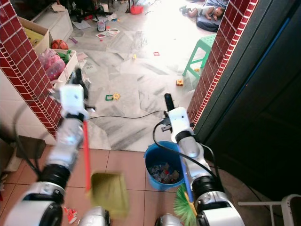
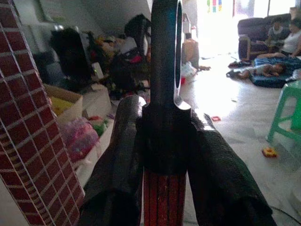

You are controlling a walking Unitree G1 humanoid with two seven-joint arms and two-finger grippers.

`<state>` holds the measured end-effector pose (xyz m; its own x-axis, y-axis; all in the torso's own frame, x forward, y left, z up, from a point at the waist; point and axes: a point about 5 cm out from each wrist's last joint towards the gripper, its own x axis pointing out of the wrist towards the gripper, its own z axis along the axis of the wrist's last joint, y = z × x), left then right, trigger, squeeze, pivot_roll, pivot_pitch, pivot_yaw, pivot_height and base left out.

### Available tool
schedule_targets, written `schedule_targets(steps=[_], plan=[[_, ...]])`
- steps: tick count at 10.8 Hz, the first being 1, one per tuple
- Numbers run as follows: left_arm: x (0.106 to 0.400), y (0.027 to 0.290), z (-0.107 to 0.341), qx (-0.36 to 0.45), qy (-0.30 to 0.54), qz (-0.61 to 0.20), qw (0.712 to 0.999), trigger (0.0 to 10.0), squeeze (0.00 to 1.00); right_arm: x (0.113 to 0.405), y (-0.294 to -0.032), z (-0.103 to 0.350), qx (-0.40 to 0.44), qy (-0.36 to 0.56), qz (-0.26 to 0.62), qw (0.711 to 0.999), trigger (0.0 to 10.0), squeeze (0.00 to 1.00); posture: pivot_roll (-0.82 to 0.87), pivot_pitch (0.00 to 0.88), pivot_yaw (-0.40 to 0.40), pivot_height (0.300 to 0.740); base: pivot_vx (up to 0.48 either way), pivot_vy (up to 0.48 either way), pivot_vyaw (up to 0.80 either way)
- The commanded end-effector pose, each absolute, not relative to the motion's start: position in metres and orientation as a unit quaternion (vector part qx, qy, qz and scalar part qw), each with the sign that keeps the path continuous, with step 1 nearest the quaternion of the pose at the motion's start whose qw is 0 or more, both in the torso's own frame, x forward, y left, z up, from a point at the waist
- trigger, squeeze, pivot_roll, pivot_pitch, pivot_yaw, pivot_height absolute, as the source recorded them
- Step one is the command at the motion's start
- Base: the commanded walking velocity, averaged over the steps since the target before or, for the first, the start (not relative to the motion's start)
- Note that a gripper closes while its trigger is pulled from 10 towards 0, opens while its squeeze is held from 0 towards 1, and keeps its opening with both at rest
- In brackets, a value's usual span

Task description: Sweep floor

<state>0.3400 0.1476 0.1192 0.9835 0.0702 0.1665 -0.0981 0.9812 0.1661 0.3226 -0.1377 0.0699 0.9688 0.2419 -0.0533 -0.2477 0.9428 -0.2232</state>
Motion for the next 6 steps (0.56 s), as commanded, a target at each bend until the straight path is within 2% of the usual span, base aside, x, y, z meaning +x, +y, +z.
schedule_targets(steps=[1,3,6], plan=[[0.340,0.143,0.120,0.076,-0.091,0.032,0.992,10.0,0.00,0.329,-0.133,0.079,-0.106,-0.008,0.127,0.986,10.0,0.00,0.06,0.000,-0.078,0.740,0.000,0.000,0.00],[0.332,0.135,0.106,0.066,-0.074,0.020,0.995,10.0,0.00,0.332,-0.121,0.079,-0.100,-0.001,0.148,0.984,10.0,0.00,0.08,0.000,-0.096,0.740,0.000,0.450,0.00],[0.321,0.128,0.104,0.042,-0.075,-0.012,0.996,10.0,0.00,0.327,-0.123,0.072,-0.093,0.015,0.145,0.985,10.0,0.00,0.07,0.000,-0.093,0.740,0.000,0.480,0.00]])
